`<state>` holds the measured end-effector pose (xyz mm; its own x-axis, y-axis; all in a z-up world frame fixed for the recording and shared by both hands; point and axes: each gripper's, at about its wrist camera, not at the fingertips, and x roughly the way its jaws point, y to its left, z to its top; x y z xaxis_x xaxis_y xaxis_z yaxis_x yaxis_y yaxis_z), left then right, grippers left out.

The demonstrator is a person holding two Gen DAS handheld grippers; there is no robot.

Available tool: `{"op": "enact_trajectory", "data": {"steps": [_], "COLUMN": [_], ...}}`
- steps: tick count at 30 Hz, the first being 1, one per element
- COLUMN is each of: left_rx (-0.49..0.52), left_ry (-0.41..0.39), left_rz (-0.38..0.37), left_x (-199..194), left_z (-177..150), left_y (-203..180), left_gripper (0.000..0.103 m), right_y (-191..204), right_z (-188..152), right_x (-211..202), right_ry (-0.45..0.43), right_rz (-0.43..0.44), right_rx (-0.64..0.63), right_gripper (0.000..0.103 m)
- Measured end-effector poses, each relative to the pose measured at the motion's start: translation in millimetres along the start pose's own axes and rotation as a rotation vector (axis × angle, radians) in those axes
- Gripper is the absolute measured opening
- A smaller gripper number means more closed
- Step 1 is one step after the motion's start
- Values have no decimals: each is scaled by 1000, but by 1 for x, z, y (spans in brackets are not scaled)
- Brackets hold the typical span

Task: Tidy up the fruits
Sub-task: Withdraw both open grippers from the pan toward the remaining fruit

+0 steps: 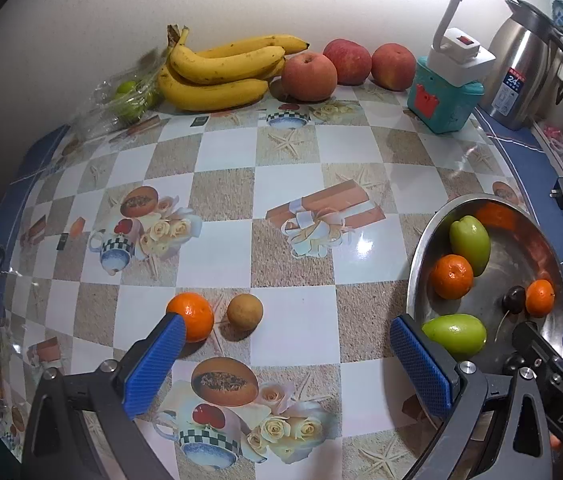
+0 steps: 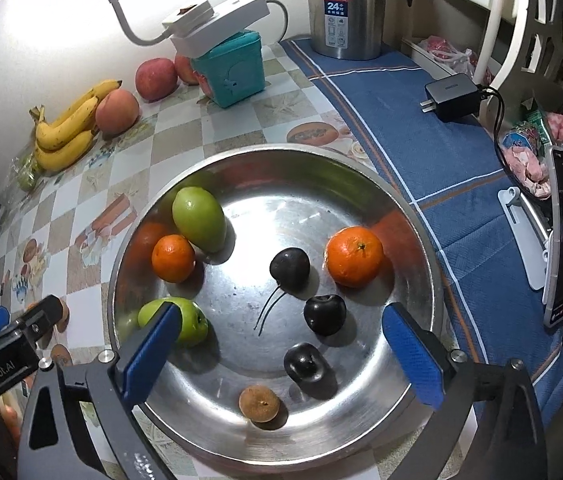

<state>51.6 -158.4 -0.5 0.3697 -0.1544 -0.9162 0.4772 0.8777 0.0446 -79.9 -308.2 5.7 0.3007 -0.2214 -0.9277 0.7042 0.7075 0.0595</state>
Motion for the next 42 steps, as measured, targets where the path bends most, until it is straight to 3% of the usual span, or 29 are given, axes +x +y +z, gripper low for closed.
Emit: {"op": "enact_trajectory", "data": {"steps": [25, 35, 42], "left_rx": [-16, -104, -180], "left_ry": [21, 4, -11], "left_rz": [-49, -27, 10], "left_x": [0, -4, -5], "left_z": [2, 5, 9], "left_y": [16, 60, 100], "left_gripper": [103, 103, 103], "right_y": [-1, 9, 32], "right_z": [-3, -6, -3], "right_x": [1, 3, -7], "right_ry": [-4, -8, -37], "right_rz": [-11, 21, 110], "right_rx": [21, 35, 32], "right_gripper": [101, 101, 101]}}
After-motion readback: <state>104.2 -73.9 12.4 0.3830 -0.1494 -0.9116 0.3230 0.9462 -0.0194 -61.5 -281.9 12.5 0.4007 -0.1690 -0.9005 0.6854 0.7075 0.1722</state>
